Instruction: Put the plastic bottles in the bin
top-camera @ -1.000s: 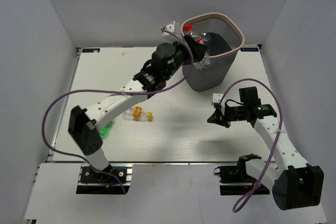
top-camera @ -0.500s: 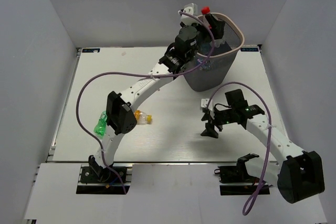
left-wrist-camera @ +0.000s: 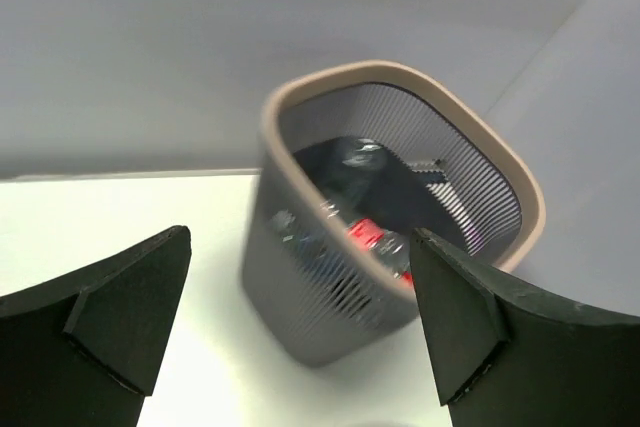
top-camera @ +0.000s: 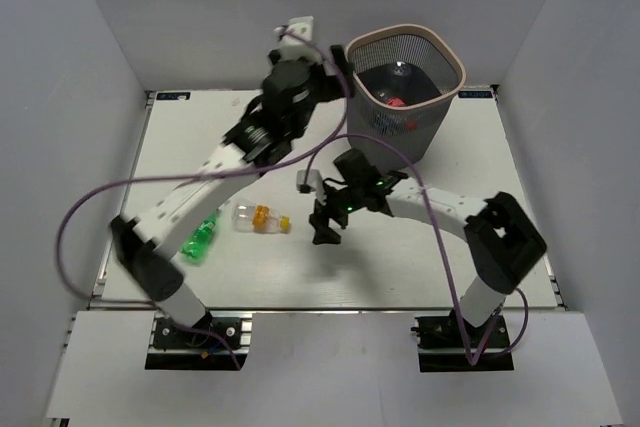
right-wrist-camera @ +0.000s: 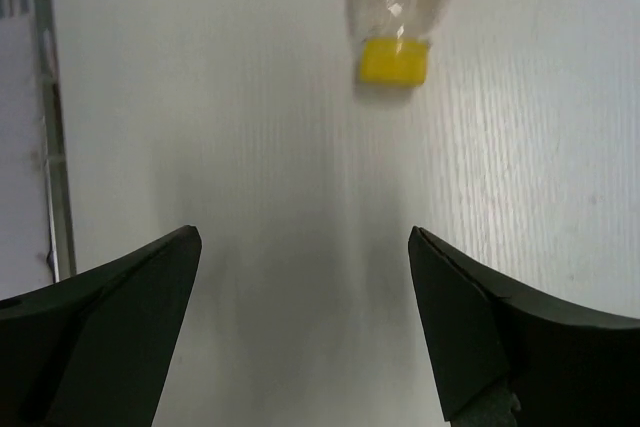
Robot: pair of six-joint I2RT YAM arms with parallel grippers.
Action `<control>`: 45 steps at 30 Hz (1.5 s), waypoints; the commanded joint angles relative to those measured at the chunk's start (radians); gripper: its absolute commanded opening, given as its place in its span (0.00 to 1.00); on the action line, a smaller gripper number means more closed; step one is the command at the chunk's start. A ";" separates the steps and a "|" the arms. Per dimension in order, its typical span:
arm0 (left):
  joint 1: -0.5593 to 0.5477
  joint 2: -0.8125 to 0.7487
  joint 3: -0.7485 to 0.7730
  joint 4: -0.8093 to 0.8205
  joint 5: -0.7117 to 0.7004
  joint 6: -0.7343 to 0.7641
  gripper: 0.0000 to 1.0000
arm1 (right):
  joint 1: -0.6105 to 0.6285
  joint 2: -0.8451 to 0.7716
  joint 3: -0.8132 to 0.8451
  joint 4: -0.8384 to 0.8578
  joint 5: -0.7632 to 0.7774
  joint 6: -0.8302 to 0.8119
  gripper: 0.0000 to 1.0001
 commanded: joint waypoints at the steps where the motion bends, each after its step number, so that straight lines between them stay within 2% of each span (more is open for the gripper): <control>1: -0.003 -0.295 -0.179 -0.107 -0.117 0.002 1.00 | 0.058 0.091 0.156 0.095 0.171 0.161 0.90; 2: -0.003 -0.408 -0.271 -0.130 -0.142 -0.017 1.00 | 0.061 0.184 0.229 0.074 0.189 0.179 0.90; 4: -0.003 -0.510 -0.377 -0.205 -0.225 -0.070 1.00 | 0.080 0.264 0.350 0.040 0.207 0.212 0.90; 6: -0.003 -0.590 -0.427 -0.277 -0.265 -0.112 1.00 | 0.090 0.337 0.389 0.040 0.238 0.216 0.90; 7: -0.003 -0.647 -0.451 -0.362 -0.298 -0.156 1.00 | 0.102 0.347 0.430 0.061 0.241 0.222 0.90; 9: -0.003 -0.684 -0.467 -0.446 -0.311 -0.193 1.00 | 0.113 0.400 0.461 0.049 0.238 0.221 0.90; 14: -0.003 -0.705 -0.467 -0.725 -0.302 -0.293 1.00 | 0.166 0.457 0.513 0.026 0.182 0.209 0.90; 17: -0.003 -0.719 -0.467 -0.820 -0.291 -0.317 1.00 | 0.183 0.467 0.517 0.032 0.133 0.222 0.90; 19: -0.003 -0.760 -0.492 -0.820 -0.279 -0.328 1.00 | 0.202 0.477 0.523 0.027 0.126 0.227 0.90; 22: -0.003 -0.785 -0.507 -0.849 -0.294 -0.357 1.00 | 0.228 0.506 0.538 0.041 0.177 0.242 0.90; 23: -0.003 -0.794 -0.516 -0.872 -0.305 -0.377 1.00 | 0.234 0.531 0.556 0.044 0.238 0.249 0.90; 27: -0.003 -0.712 -0.516 -1.065 -0.358 -0.529 1.00 | 0.242 0.585 0.587 0.075 0.332 0.246 0.90; 28: -0.003 -0.686 -0.516 -1.107 -0.371 -0.628 1.00 | 0.242 0.594 0.586 0.079 0.342 0.238 0.88; 31: -0.003 -0.583 -0.507 -1.256 -0.380 -0.814 1.00 | 0.236 0.600 0.575 0.086 0.340 0.233 0.64; 32: -0.003 -0.571 -0.507 -1.268 -0.368 -0.831 1.00 | 0.236 0.596 0.569 0.084 0.338 0.232 0.47; 34: -0.003 -0.580 -0.542 -1.255 -0.356 -0.851 1.00 | 0.226 0.580 0.541 0.084 0.330 0.230 0.32; 35: -0.003 -0.599 -0.557 -1.241 -0.342 -0.851 1.00 | 0.223 0.556 0.534 0.083 0.329 0.230 0.16; 36: -0.003 -0.625 -0.594 -1.224 -0.342 -0.851 1.00 | 0.208 0.530 0.520 0.076 0.320 0.236 0.09; 38: -0.012 -0.734 -0.631 -1.157 -0.305 -0.812 1.00 | 0.159 0.476 0.532 0.060 0.298 0.242 0.00; 42: -0.012 -0.935 -0.729 -1.017 -0.250 -0.687 0.97 | 0.065 0.387 0.638 -0.080 0.248 0.206 0.00; 43: -0.012 -0.957 -0.740 -1.003 -0.241 -0.675 0.97 | 0.050 0.379 0.659 -0.144 0.237 0.187 0.00; 45: -0.012 -0.971 -0.754 -1.035 -0.240 -0.685 0.97 | -0.010 0.325 0.733 -0.167 0.226 0.149 0.00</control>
